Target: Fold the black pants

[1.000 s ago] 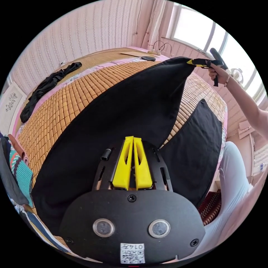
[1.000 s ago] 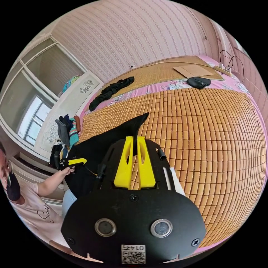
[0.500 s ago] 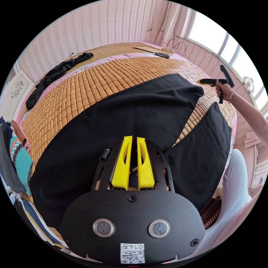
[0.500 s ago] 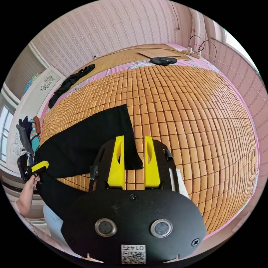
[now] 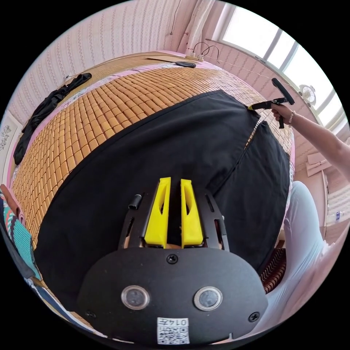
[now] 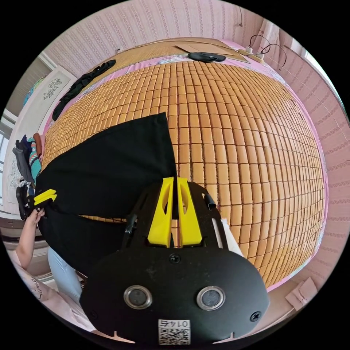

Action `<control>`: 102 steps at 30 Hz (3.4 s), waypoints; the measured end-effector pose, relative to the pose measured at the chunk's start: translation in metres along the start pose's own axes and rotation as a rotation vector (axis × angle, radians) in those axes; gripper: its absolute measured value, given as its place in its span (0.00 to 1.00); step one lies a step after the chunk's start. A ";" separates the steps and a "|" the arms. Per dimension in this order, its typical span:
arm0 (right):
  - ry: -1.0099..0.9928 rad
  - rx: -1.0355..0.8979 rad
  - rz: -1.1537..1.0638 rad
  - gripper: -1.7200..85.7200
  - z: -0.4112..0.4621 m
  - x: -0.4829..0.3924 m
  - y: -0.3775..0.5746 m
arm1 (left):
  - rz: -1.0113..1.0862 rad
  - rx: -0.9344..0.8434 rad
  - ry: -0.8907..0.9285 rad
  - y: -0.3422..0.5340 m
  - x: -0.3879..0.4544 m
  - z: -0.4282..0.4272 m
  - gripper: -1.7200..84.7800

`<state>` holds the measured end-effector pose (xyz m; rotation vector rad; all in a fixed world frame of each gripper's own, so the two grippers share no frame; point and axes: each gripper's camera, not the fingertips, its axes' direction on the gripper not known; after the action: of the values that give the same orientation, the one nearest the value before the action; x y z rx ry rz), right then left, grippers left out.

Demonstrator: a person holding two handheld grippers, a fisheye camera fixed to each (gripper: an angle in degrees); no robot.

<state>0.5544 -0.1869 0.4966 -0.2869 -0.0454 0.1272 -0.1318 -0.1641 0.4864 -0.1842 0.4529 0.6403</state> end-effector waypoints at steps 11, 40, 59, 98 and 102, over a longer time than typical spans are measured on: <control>-0.097 -0.062 0.096 0.14 -0.038 -0.030 0.154 | -0.109 -0.094 0.005 0.156 0.045 -0.070 0.09; -0.162 0.052 -1.003 0.08 -0.032 -0.578 -0.022 | -1.041 0.306 -0.432 0.511 -0.054 -0.246 0.14; -0.035 0.030 -1.389 0.02 0.054 -1.000 -0.014 | -1.126 0.565 -0.263 0.583 -0.079 -0.242 0.03; 0.118 0.130 -0.143 0.02 0.016 -0.230 0.038 | -0.056 -0.093 -0.059 0.045 0.024 -0.024 0.11; 0.047 0.132 -0.087 0.02 0.010 -0.203 0.047 | -0.017 -0.071 -0.066 0.040 0.031 -0.032 0.11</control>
<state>0.3473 -0.1657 0.4877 -0.1558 -0.0025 0.0365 -0.1457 -0.1257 0.4428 -0.2337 0.3654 0.6447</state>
